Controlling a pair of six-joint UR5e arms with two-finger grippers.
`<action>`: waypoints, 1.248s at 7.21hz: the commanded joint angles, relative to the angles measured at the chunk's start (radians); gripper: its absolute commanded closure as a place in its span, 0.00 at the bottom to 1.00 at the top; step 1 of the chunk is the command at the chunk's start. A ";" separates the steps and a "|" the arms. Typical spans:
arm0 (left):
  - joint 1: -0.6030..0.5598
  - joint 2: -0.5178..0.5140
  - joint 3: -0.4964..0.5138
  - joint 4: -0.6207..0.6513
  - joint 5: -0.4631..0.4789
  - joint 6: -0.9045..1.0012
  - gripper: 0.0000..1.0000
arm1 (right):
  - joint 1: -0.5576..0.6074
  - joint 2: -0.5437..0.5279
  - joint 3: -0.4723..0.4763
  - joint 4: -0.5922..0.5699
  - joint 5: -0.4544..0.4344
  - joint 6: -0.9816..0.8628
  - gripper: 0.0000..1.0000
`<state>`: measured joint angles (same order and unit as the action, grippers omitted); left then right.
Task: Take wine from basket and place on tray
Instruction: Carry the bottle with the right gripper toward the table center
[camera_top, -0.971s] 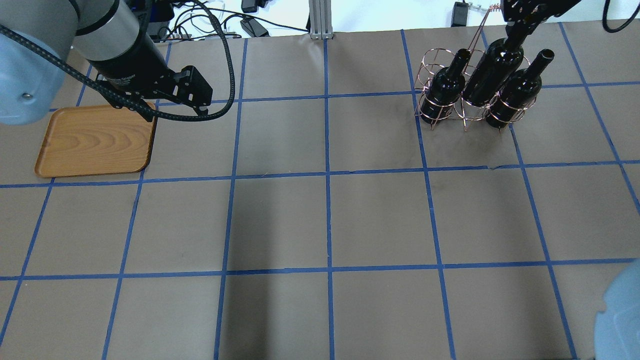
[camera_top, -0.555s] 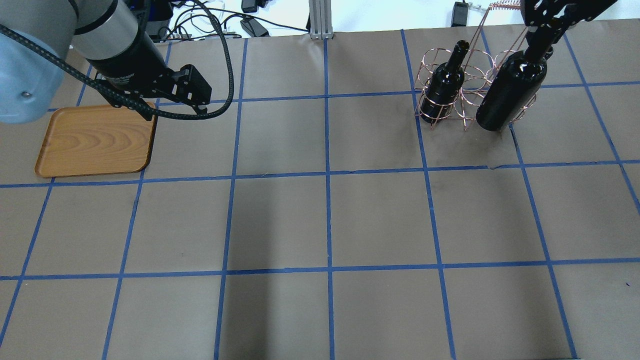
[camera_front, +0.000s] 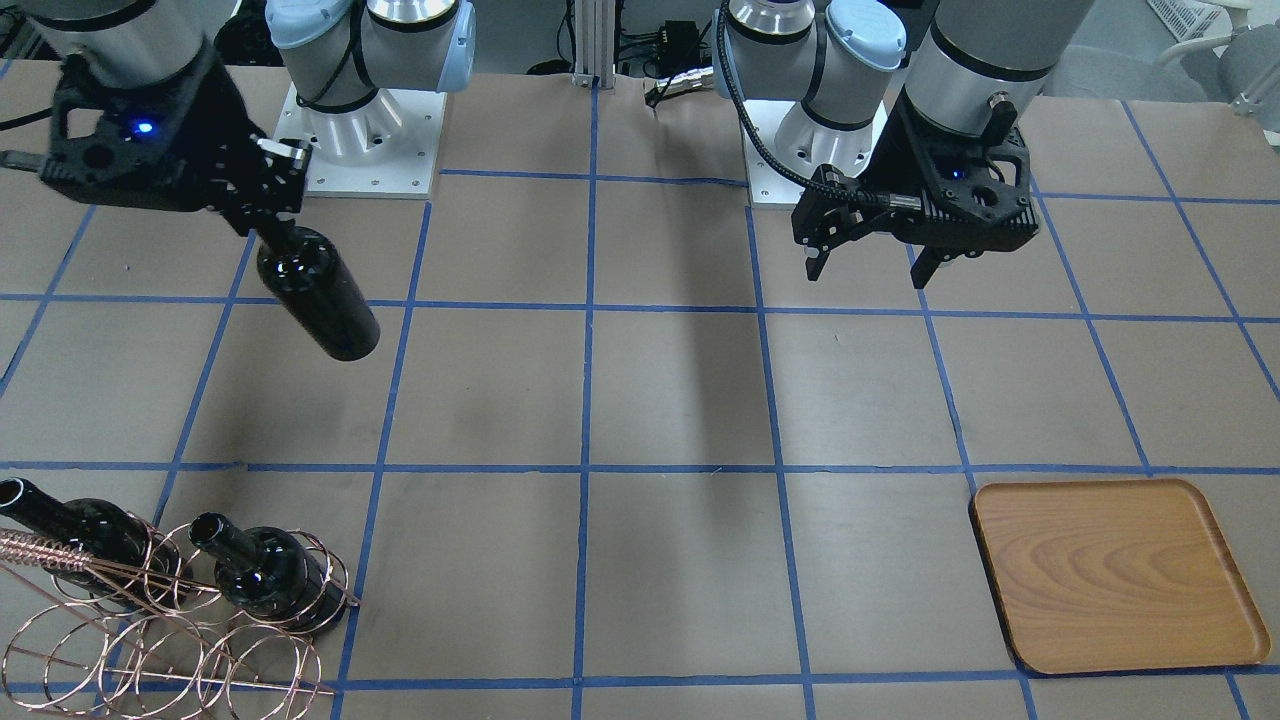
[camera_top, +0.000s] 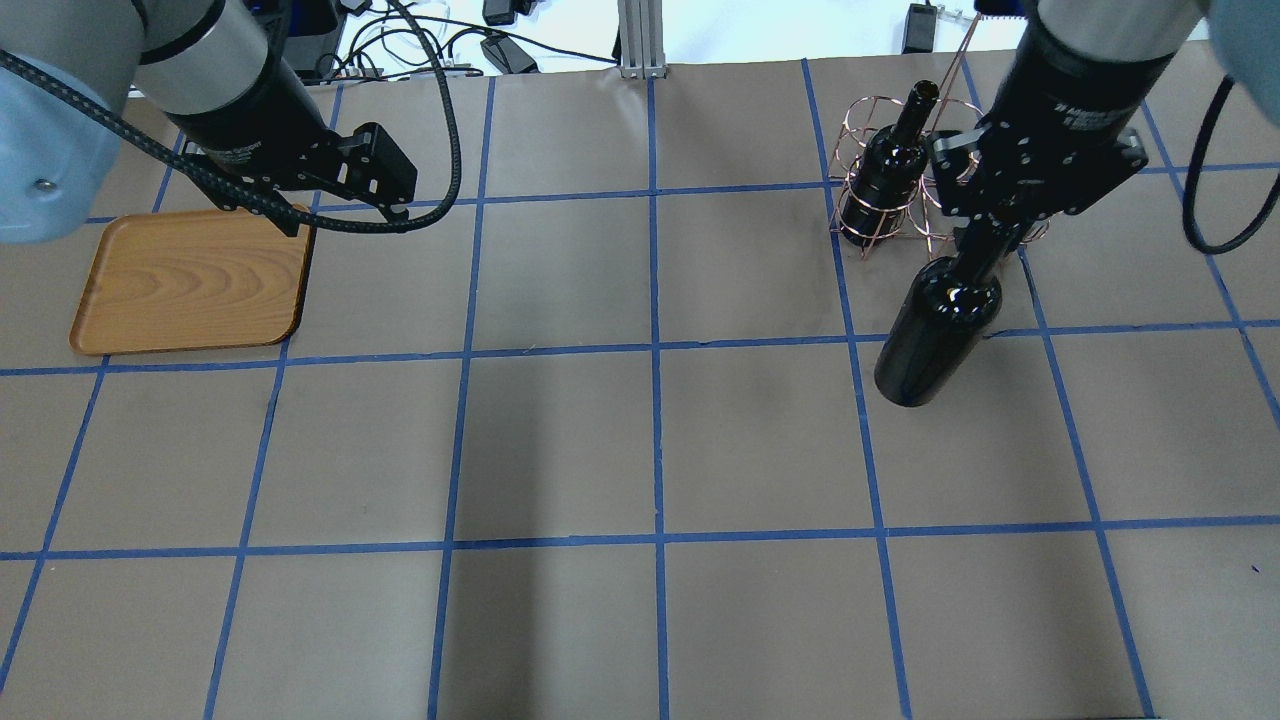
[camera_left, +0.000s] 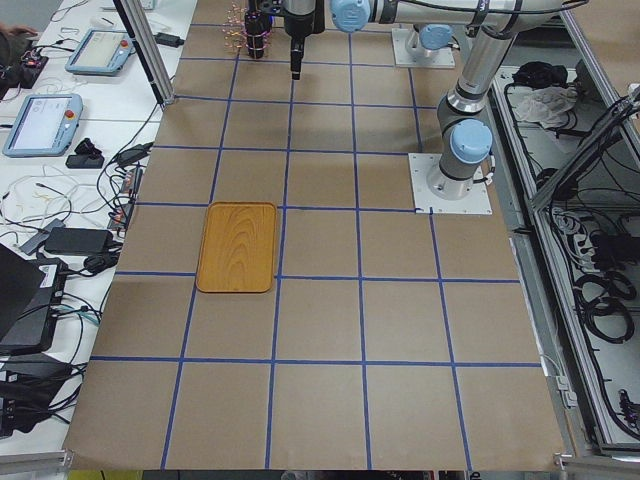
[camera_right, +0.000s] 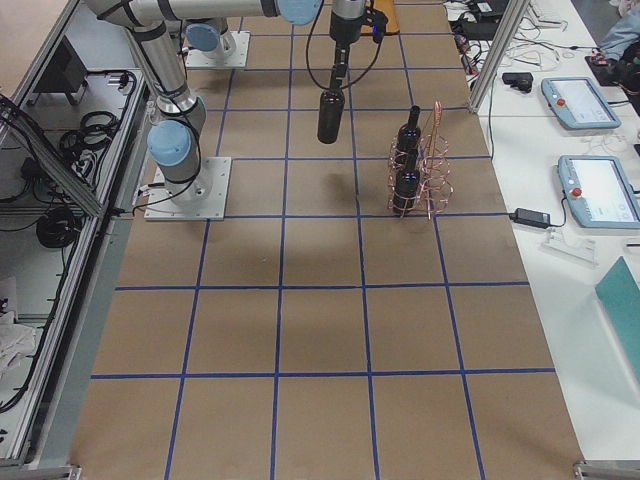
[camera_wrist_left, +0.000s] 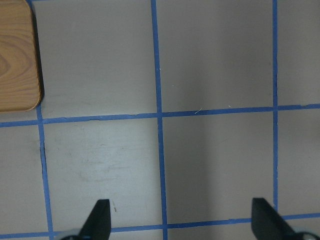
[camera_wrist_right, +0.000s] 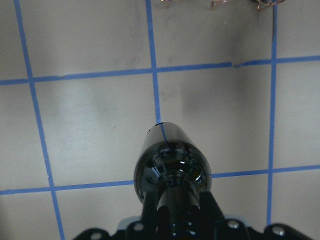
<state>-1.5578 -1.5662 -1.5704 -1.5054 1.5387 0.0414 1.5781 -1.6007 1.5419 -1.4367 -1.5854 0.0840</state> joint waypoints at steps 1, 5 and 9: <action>0.053 0.000 0.004 -0.001 0.001 0.000 0.00 | 0.200 -0.001 0.049 -0.051 0.001 0.258 0.76; 0.172 0.000 0.018 0.002 -0.002 0.084 0.00 | 0.448 0.177 0.053 -0.310 -0.004 0.604 0.78; 0.268 0.002 0.018 0.002 -0.006 0.242 0.00 | 0.563 0.209 0.046 -0.341 -0.002 0.755 0.77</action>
<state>-1.3003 -1.5652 -1.5525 -1.5033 1.5327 0.2630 2.1044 -1.3976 1.5916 -1.7715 -1.5878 0.7863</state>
